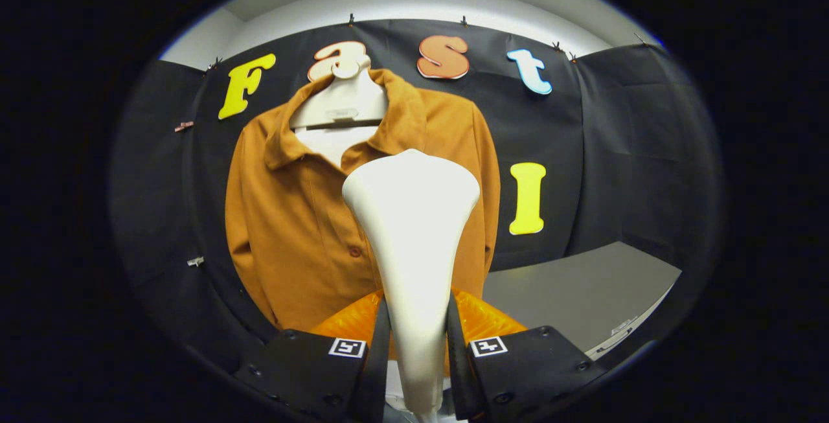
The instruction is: Iron the clothes twice with a garment steamer, once on the left side and once on the right side.
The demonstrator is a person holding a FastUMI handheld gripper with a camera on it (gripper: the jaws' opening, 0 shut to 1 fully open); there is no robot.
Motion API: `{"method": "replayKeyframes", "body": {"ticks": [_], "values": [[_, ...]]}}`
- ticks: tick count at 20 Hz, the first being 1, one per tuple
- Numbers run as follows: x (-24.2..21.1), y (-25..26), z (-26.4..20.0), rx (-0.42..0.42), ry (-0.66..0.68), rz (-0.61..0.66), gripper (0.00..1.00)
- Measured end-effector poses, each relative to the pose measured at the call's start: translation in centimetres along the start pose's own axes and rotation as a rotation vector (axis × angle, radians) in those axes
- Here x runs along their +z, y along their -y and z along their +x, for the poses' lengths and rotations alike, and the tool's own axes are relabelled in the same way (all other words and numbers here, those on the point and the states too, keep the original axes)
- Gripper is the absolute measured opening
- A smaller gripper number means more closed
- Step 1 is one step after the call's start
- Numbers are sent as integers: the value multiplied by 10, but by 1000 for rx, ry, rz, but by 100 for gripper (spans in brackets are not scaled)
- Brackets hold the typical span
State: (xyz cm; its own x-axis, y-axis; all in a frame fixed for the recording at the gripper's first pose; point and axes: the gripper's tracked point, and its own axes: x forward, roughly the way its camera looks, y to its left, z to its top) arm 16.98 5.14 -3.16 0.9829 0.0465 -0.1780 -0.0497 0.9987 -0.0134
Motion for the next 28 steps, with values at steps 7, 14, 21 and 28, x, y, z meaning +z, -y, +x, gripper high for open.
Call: {"method": "replayKeyframes", "body": {"ticks": [7,14,21,28], "values": [[33,6,-14,48,130,39,43],[35,11,-12,58,142,31,43],[35,18,-11,46,145,35,43],[37,17,-17,54,155,23,43]]}}
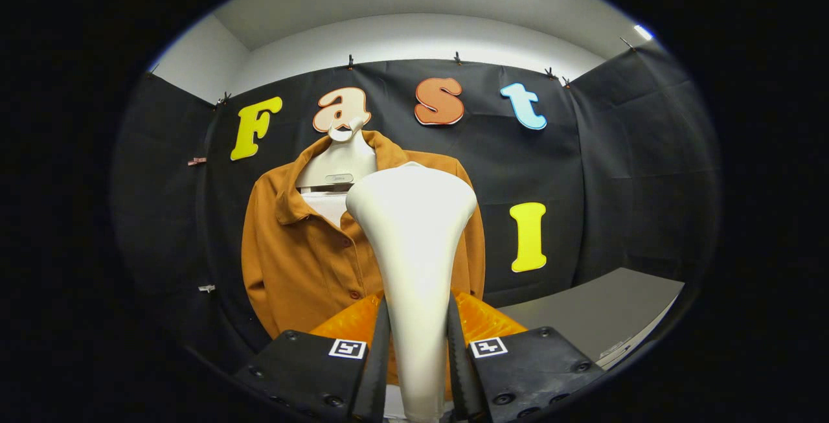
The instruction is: Iron the clothes twice with a garment steamer, once on the left side and once on the right side.
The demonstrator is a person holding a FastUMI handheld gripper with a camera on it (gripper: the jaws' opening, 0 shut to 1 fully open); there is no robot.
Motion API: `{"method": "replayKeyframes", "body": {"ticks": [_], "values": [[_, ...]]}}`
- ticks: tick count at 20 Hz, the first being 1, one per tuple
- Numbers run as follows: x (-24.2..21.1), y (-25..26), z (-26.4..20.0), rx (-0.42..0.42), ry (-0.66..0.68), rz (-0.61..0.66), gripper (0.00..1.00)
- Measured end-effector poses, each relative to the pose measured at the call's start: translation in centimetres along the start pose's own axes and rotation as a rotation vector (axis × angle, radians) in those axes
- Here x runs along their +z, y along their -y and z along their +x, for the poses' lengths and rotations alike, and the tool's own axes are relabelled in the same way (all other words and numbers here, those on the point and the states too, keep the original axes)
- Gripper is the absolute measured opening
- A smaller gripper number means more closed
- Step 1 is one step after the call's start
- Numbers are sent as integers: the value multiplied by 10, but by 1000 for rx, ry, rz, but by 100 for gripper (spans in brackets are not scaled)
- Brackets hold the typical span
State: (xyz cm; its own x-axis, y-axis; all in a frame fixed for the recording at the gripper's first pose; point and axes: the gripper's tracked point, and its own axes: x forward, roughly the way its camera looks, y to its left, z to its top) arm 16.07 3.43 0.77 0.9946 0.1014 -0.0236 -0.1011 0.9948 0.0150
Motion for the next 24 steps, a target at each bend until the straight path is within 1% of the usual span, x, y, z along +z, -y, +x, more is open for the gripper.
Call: {"method": "replayKeyframes", "body": {"ticks": [24], "values": [[-6,1,-7,-4,-10,-13,43]]}}
